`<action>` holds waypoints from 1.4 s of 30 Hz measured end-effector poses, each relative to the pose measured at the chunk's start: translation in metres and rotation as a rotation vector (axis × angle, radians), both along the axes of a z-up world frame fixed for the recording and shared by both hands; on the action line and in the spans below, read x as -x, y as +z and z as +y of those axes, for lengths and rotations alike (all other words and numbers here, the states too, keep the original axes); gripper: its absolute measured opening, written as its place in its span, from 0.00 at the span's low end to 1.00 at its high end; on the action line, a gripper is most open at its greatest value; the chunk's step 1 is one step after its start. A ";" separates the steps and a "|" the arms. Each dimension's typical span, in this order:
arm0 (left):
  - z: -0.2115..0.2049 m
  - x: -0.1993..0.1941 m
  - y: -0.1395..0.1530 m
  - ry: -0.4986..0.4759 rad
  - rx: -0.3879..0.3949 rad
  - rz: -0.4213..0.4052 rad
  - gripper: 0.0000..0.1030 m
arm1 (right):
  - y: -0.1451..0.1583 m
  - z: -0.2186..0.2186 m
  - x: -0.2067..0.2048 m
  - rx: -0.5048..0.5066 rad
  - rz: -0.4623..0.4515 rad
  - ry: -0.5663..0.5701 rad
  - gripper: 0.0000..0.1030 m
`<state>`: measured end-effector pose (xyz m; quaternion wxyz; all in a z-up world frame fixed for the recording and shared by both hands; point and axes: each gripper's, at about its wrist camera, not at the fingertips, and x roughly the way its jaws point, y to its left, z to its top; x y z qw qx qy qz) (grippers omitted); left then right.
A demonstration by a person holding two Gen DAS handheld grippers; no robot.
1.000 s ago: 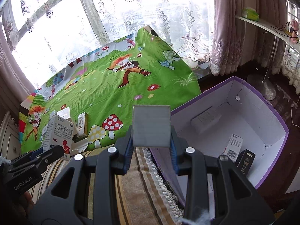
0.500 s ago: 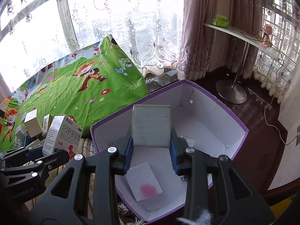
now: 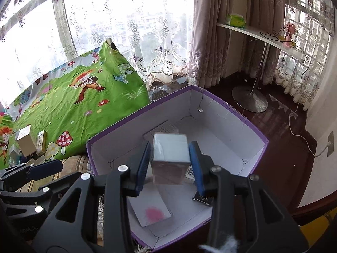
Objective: Organize rigid objects
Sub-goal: 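Open the right tool to drop the cube box while left tool drops leaflet box, then move both tools back over the remaining boxes on the bed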
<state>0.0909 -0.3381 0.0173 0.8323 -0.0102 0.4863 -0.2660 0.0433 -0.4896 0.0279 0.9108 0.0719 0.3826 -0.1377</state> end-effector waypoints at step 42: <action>0.277 0.053 0.011 0.580 0.114 -0.049 0.65 | 0.017 0.210 0.002 0.163 0.022 0.499 0.72</action>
